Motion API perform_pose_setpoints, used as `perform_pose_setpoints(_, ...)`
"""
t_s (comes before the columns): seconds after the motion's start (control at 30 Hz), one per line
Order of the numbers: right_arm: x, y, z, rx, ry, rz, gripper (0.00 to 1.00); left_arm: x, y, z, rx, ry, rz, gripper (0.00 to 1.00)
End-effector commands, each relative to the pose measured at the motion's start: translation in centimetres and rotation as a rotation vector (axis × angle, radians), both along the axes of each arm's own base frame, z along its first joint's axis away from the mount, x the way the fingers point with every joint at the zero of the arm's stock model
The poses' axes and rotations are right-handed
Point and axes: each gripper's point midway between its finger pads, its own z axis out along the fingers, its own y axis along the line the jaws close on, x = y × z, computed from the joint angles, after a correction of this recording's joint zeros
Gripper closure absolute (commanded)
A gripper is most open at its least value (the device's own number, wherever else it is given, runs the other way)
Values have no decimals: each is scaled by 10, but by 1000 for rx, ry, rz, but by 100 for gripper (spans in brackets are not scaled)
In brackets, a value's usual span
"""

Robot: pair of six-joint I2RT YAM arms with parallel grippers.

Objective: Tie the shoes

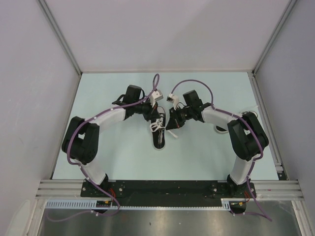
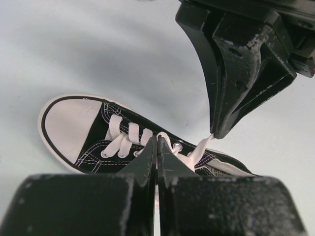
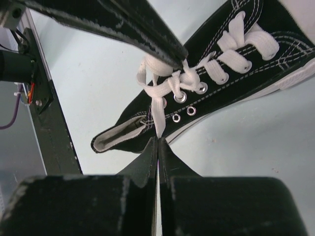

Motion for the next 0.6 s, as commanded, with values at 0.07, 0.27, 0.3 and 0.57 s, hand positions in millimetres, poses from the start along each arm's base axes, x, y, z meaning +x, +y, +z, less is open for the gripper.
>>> perform_pose_setpoints(0.07,17,9,28,82,-71,-36,100,-9,-5,18,-49,-30,-50,100)
perform_pose_setpoints(0.27,25,14,36,109,-65,-80,100,-14,-6,20,-65,-22,-62,100)
perform_pose_setpoints(0.3,26,16,37,114,-67,-85,100,-14,-6,21,-68,-24,-63,100)
perform_pose_setpoints(0.57,37,24,31,124,-67,-133,100,-13,-5,25,-83,-15,-42,100)
